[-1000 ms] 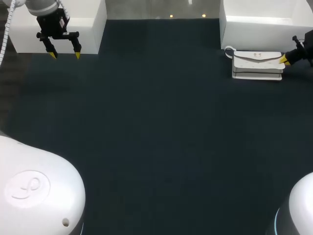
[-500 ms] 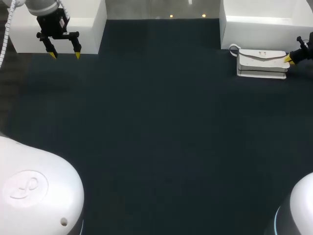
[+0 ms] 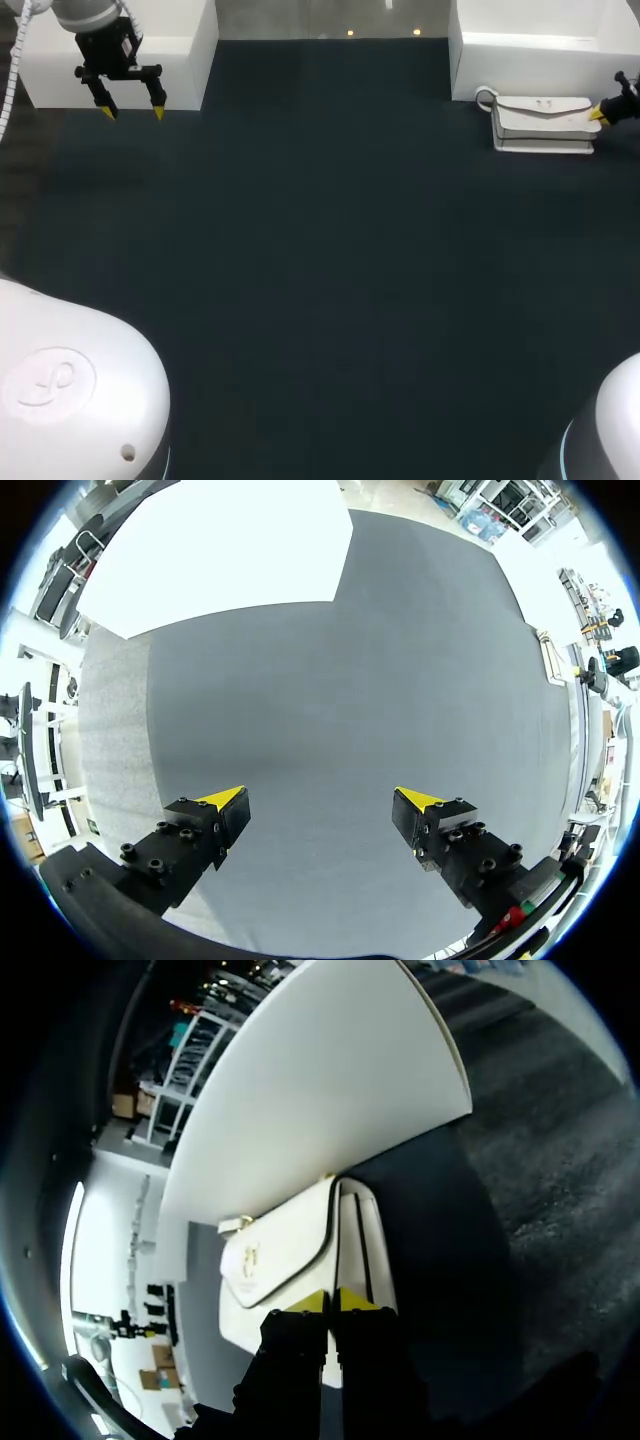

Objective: Pick up the bag, open it, inspect its contents, close it, and place it on the opposite side

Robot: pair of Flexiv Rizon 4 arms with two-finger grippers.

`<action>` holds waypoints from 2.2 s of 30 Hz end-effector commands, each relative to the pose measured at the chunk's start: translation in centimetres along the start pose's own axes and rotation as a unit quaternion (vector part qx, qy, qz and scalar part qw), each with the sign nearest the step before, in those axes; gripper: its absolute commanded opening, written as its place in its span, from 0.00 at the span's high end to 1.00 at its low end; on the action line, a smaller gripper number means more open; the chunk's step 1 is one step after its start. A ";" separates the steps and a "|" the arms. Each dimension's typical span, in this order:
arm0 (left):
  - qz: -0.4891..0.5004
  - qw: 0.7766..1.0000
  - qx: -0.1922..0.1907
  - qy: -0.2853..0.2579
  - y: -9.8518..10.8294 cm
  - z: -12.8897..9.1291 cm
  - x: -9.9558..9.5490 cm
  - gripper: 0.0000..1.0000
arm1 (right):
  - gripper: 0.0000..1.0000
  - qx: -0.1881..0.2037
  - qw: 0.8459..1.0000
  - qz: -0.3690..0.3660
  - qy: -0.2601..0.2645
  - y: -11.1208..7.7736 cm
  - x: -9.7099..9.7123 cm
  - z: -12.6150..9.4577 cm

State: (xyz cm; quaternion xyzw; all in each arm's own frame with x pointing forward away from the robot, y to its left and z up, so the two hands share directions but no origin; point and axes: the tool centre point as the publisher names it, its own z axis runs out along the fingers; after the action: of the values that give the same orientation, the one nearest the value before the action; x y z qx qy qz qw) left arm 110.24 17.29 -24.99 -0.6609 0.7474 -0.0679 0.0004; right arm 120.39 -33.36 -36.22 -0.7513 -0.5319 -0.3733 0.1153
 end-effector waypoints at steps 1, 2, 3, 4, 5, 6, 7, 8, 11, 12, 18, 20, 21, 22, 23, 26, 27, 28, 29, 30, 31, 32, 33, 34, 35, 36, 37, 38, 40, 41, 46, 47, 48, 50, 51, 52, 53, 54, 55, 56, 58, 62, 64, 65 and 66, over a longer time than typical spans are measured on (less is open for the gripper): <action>0.000 1.000 -0.001 -0.001 0.0 0.0 0.0 0.00 | 1.00 0.187 0.982 -0.008 0.010 1.0 -0.7 0.3; 0.000 1.000 -0.001 -0.001 0.0 0.0 0.0 0.00 | 1.00 0.187 0.982 -0.008 0.009 1.0 -0.7 0.3; 0.000 1.000 -0.001 -0.001 0.0 0.0 0.0 0.00 | 1.00 0.188 0.982 -0.009 0.011 1.0 -0.8 0.4; 0.000 1.000 -0.001 -0.001 0.0 0.0 0.0 0.00 | 1.00 0.189 0.982 -0.009 0.013 1.0 -0.8 0.4; 0.000 1.000 -0.001 -0.001 0.0 0.0 0.0 0.00 | 0.95 0.189 0.982 -0.009 0.014 0.9 -0.8 0.4; 0.000 1.000 -0.001 -0.001 0.0 0.0 0.0 0.00 | 0.76 0.190 0.982 -0.013 0.015 0.8 -0.8 0.5; 0.000 1.000 -0.001 -0.001 0.0 0.0 0.0 0.00 | 0.55 0.190 0.981 -0.015 0.017 0.7 -0.8 0.5; 0.000 1.000 -0.001 -0.001 0.0 0.0 0.0 0.00 | 0.22 0.191 0.981 -0.016 0.017 0.6 -0.8 0.4; 0.000 1.000 -0.001 -0.001 0.0 0.0 0.0 0.00 | 0.00 0.187 0.982 -0.016 0.019 0.3 -0.7 0.3; 0.000 1.000 -0.001 -0.001 0.0 0.0 0.0 0.00 | 0.00 0.187 0.982 -0.016 0.019 0.2 -0.7 0.3; 0.000 1.000 -0.001 -0.001 0.0 0.0 0.0 0.00 | 0.00 0.182 0.983 -0.015 0.002 -1.3 0.0 -0.2; 0.000 1.000 -0.001 -0.001 0.0 0.0 0.0 0.00 | 0.00 0.179 0.984 -0.016 -0.007 -1.7 0.2 -0.8; 0.000 1.000 -0.001 -0.001 0.0 0.0 0.0 0.00 | 0.00 0.177 0.984 -0.017 -0.011 -2.0 0.4 -1.3; 0.000 1.000 -0.001 -0.001 0.0 0.0 0.0 0.00 | 0.00 0.175 0.984 -0.017 -0.014 -2.1 0.5 -1.8; 0.000 1.000 -0.001 -0.001 0.0 0.0 0.0 0.00 | 0.00 0.171 0.985 -0.017 -0.019 -2.2 0.6 -2.2; 0.000 1.000 -0.001 -0.001 0.0 0.0 0.0 0.00 | 0.00 0.165 0.985 -0.017 -0.034 -2.8 1.0 -3.4; 0.000 1.000 -0.001 -0.001 0.0 0.0 0.0 0.00 | 0.00 0.164 0.986 -0.016 -0.039 -2.9 1.1 -3.7; 0.000 1.000 -0.001 -0.001 0.0 0.0 0.0 0.00 | 0.00 0.164 0.985 -0.016 -0.046 -3.1 1.2 -3.9; 0.000 1.000 -0.001 -0.001 0.0 0.0 0.0 0.00 | 0.00 0.164 0.985 -0.017 -0.051 -3.2 1.3 -4.1; 0.000 1.000 -0.001 -0.001 0.0 0.0 0.0 0.00 | 0.00 0.164 0.985 -0.017 -0.058 -3.3 1.5 -4.3; 0.000 1.000 -0.001 -0.001 0.0 0.0 0.0 0.00 | 0.00 0.163 0.984 -0.017 -0.065 -3.4 1.6 -4.4; 0.000 1.000 -0.001 -0.001 0.0 0.0 0.0 0.00 | 0.00 0.162 0.984 -0.018 -0.071 -3.5 1.7 -4.7; 0.000 1.000 -0.001 -0.001 0.0 0.0 0.0 0.00 | 0.00 0.162 0.984 -0.018 -0.076 -3.5 1.9 -4.9; 0.000 1.000 -0.001 -0.001 0.0 0.0 0.0 0.00 | 0.00 0.161 0.983 -0.019 -0.086 -3.6 2.1 -5.1; 0.000 1.000 -0.001 -0.001 0.0 0.0 0.0 0.00 | 0.00 0.160 0.982 -0.018 -0.096 -3.7 2.4 -5.3; 0.000 1.000 -0.001 -0.001 0.0 0.0 0.0 0.00 | 0.00 0.160 0.982 -0.017 -0.104 -3.7 2.6 -5.5; 0.000 1.000 -0.001 -0.001 0.0 0.0 0.0 0.00 | 0.00 0.160 0.981 -0.018 -0.111 -3.9 3.0 -5.7; 0.000 1.000 -0.001 -0.001 0.0 0.0 0.0 0.00 | 0.00 0.159 0.980 -0.019 -0.117 -3.9 3.2 -5.9; 0.000 1.000 -0.001 -0.001 0.0 0.0 0.0 0.00 | 0.00 0.159 0.977 -0.017 -0.137 -4.1 3.9 -6.2; 0.000 1.000 -0.001 -0.001 0.0 0.0 0.0 0.00 | 0.00 0.160 0.977 -0.018 -0.141 -4.4 4.2 -6.3; 0.000 1.000 -0.001 -0.001 0.0 0.0 0.0 0.00 | 0.00 0.159 0.973 -0.017 -0.167 -5.3 6.5 -6.9; 0.000 1.000 -0.001 -0.001 0.0 0.0 0.0 0.00 | 0.00 0.159 0.973 -0.017 -0.168 -5.6 7.0 -6.8; 0.000 1.000 -0.001 -0.001 0.0 0.0 0.0 0.00 | 0.00 0.160 0.972 -0.025 -0.172 -6.0 7.7 -6.7; 0.000 1.000 -0.001 -0.001 0.0 0.0 0.0 0.00 | 0.00 0.162 0.970 -0.028 -0.180 -6.9 8.7 -6.5; 0.000 1.000 -0.001 -0.001 0.0 0.0 0.0 0.00 | 0.00 0.160 0.968 -0.031 -0.190 -7.5 9.5 -6.3; 0.000 1.000 -0.001 -0.001 0.0 0.0 0.0 0.00 | 0.00 0.161 0.967 -0.034 -0.193 -7.9 10.0 -6.2; 0.000 1.000 -0.001 -0.001 0.0 0.0 0.0 0.00 | 0.00 0.159 0.967 -0.033 -0.197 -8.3 10.5 -6.2; 0.000 1.000 -0.001 -0.001 0.0 0.0 0.0 0.00 | 0.00 0.156 0.966 -0.032 -0.203 -8.9 11.2 -6.3; 0.000 1.000 -0.001 -0.001 0.0 0.0 0.0 0.00 | 0.00 0.153 0.965 -0.031 -0.209 -9.2 11.7 -6.4; 0.000 1.000 -0.001 -0.001 0.0 0.0 0.0 0.00 | 0.00 0.153 0.964 -0.030 -0.216 -9.5 12.0 -6.5; 0.000 1.000 -0.001 -0.001 0.0 0.0 0.0 0.00 | 0.00 0.148 0.960 -0.025 -0.235 -10.1 12.6 -6.6; 0.000 1.000 -0.001 -0.001 0.0 0.0 0.0 0.00 | 0.00 0.139 0.956 -0.022 -0.256 -11.3 13.8 -6.9; 0.000 1.000 -0.001 -0.001 0.0 0.0 0.0 0.00 | 0.00 0.132 0.956 -0.017 -0.261 -11.8 14.2 -7.0; 0.000 1.000 -0.001 -0.001 0.0 0.0 0.0 0.00 | 0.00 0.131 0.957 -0.016 -0.259 -12.0 14.3 -7.1; 0.000 1.000 -0.001 -0.001 0.0 0.0 0.0 0.00 | 0.00 0.129 0.958 -0.016 -0.254 -12.3 14.4 -7.1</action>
State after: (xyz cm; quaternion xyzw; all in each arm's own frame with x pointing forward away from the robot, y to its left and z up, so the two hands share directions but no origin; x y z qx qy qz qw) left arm 110.25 17.29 -25.00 -0.6610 0.7473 -0.0678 0.0005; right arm 110.82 -23.18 -24.63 -0.7771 -0.6014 -0.0934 0.1604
